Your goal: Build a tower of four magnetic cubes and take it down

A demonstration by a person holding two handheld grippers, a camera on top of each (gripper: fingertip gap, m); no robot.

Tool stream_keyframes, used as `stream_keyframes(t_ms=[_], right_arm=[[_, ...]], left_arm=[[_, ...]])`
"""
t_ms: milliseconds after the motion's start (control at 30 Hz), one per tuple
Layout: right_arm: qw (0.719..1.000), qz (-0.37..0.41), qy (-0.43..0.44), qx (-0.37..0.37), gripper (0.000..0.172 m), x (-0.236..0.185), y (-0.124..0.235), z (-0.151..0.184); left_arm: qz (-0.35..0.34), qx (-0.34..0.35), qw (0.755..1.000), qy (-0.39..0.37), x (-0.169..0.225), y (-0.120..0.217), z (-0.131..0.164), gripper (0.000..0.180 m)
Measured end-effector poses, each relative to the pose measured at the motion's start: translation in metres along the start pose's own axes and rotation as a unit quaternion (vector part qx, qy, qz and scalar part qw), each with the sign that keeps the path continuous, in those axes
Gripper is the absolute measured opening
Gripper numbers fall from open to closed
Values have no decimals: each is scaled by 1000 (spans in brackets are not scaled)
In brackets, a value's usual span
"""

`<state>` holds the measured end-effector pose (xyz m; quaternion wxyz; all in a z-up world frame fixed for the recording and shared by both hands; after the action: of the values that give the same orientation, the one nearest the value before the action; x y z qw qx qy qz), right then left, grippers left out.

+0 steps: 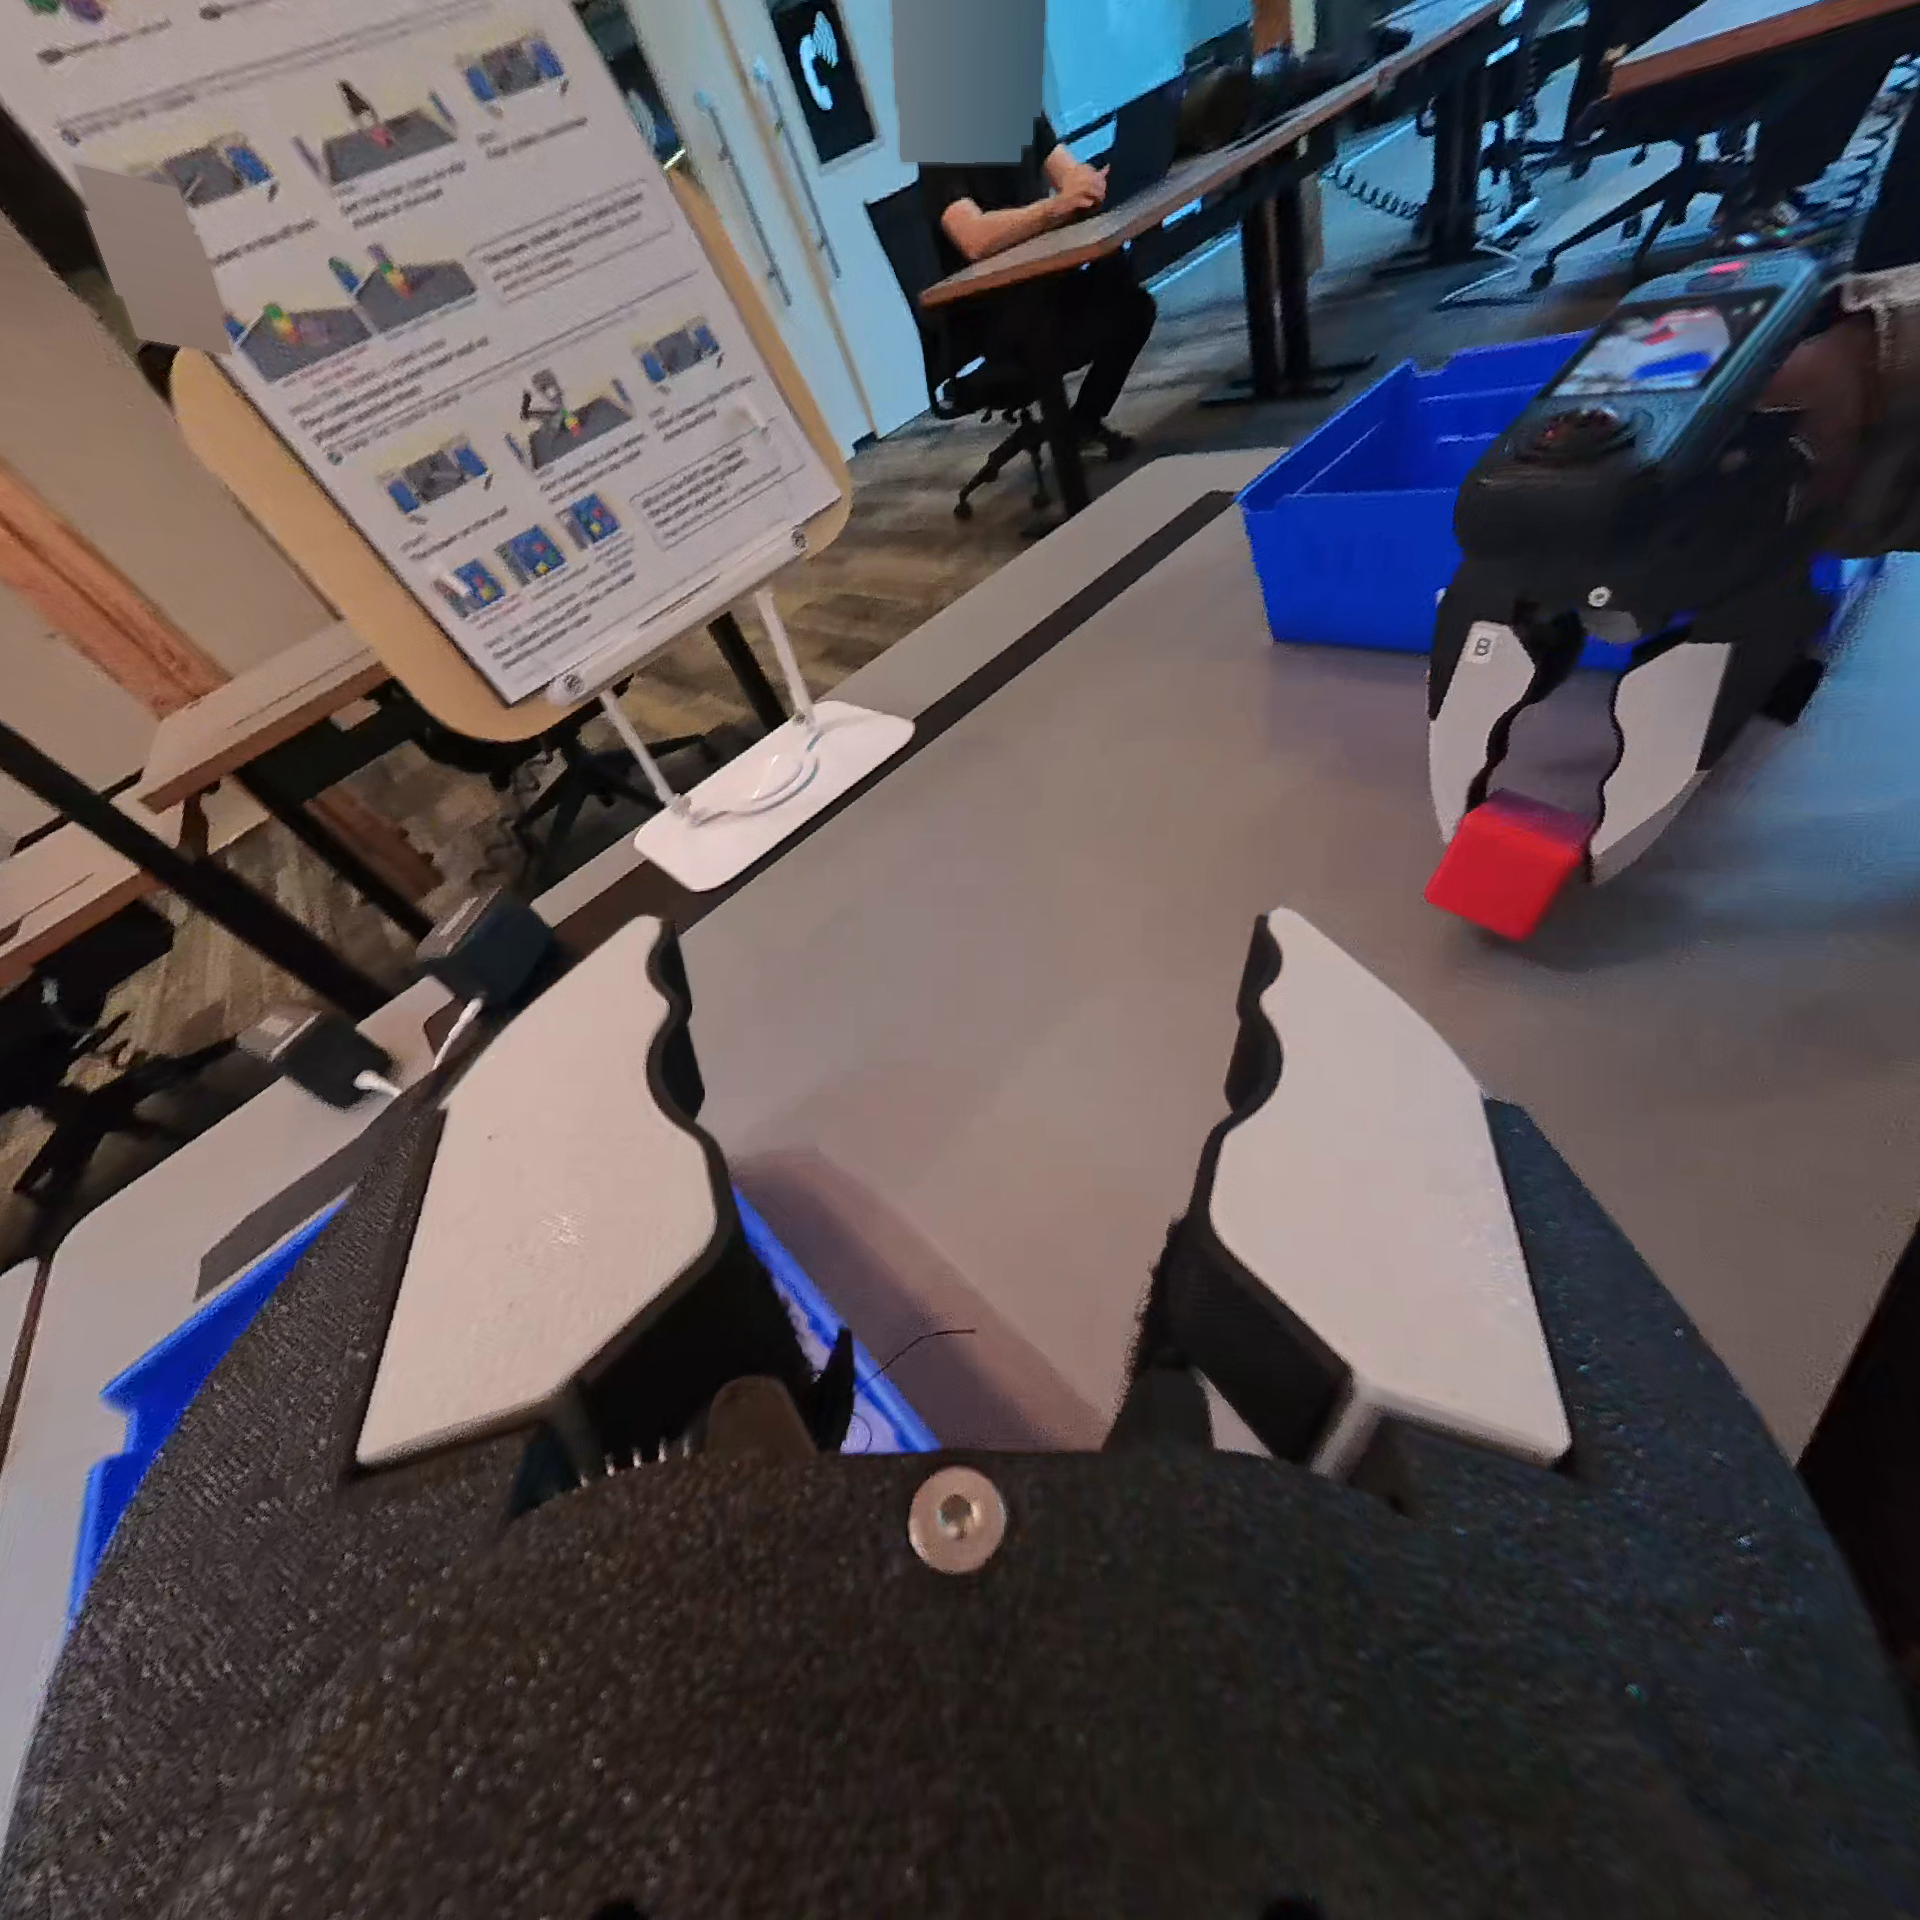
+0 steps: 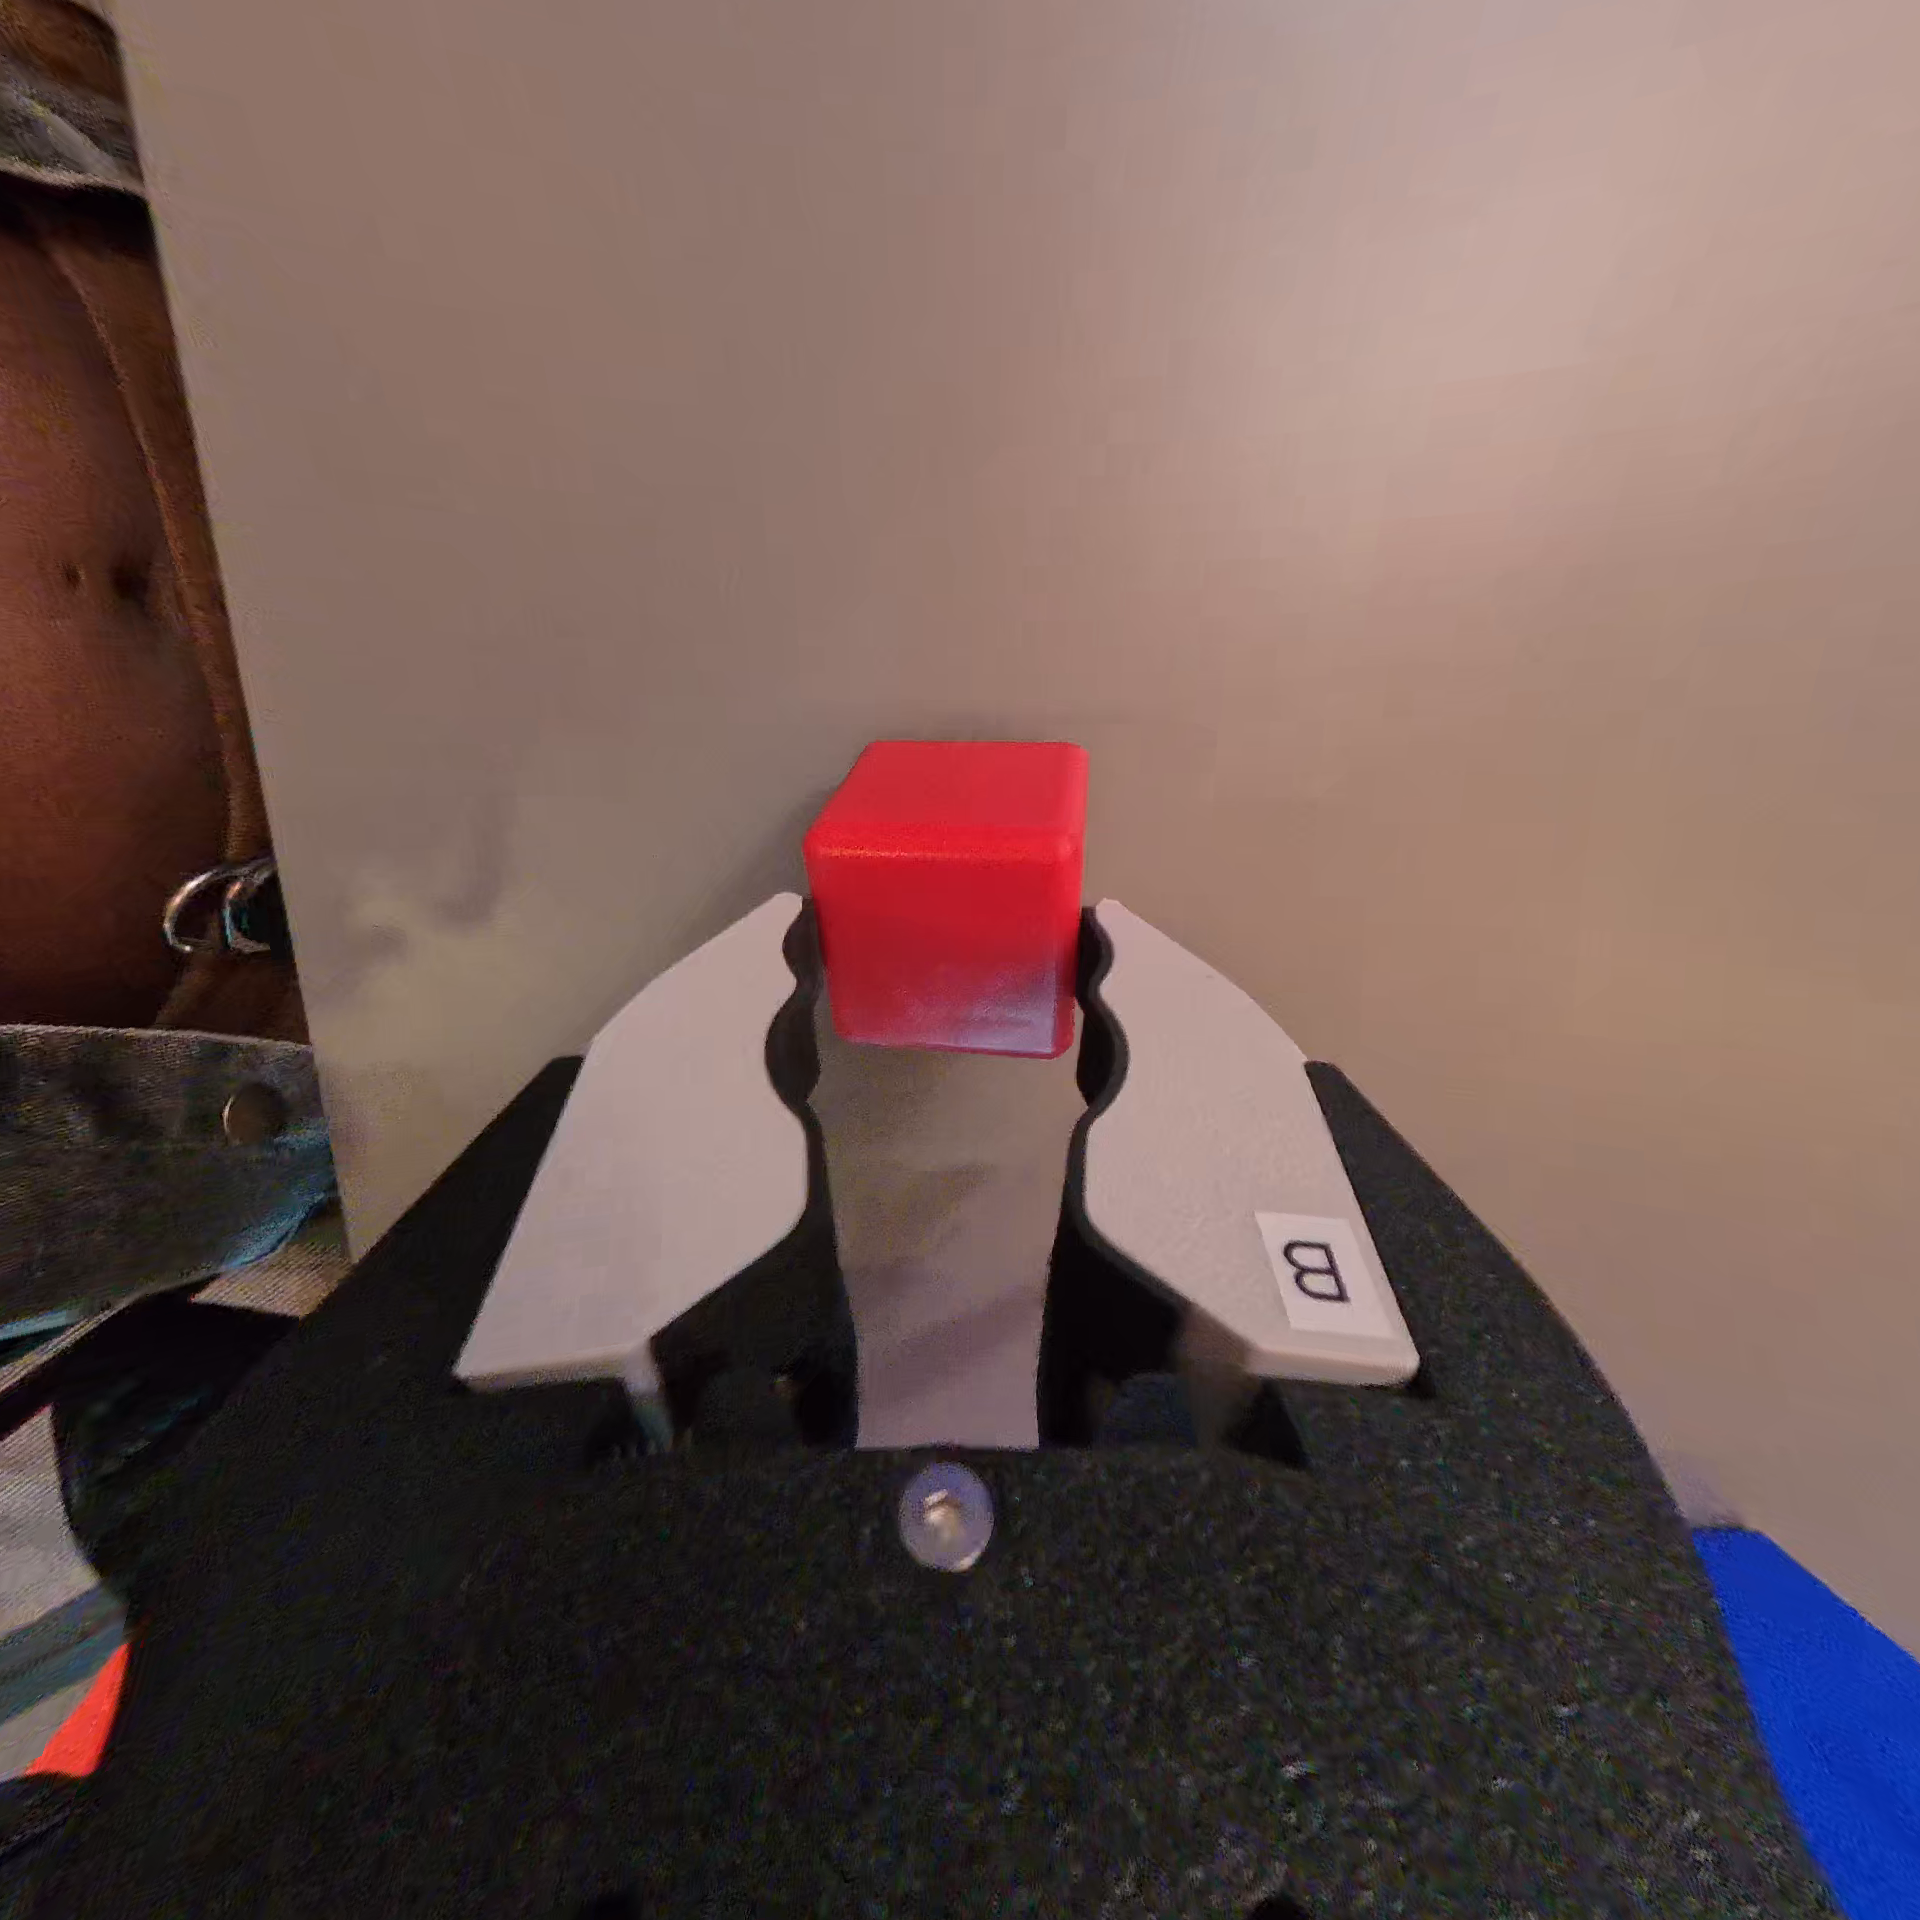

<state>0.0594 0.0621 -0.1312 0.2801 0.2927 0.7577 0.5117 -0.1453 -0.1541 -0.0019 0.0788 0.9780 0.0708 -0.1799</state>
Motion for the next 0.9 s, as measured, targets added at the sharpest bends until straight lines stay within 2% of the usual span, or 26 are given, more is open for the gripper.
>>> stream_keyframes(t_ms=[233, 367, 500, 600, 733, 900], right_arm=[[998, -13, -27, -54, 47, 12, -7, -4], [998, -16, -25, -52, 47, 13, -9, -8], [999, -9, -28, -34, 49, 15, -9, -9], [999, -9, -32, 20, 83, 14, -4, -12], [991, 18, -21, 128, 104, 6, 13, -13], [954, 79, 2, 290, 121, -15, 53, -7]], left_arm=[[-46, -58, 997, 0, -21, 8, 20, 103], [-51, -63, 997, 8, -26, 10, 24, 103], [-82, -110, 991, 0, -37, 13, 37, 102], [-104, -132, 986, -4, -45, 17, 45, 101], [-152, -168, 974, 7, -64, 24, 62, 101], [-182, -250, 951, 18, -84, 28, 91, 100]])
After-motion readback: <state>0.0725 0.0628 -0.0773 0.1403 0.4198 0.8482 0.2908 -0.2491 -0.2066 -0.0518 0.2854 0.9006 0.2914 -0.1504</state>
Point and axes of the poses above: each gripper's, where its closed fingertips meet, y back along the fingers, z out of its underside, x = y × z across the jaws, the point moved 7 cm from there along y, back along the fingers, and after that the axes turned 10 degrees about -z, right-handed, at the moved point
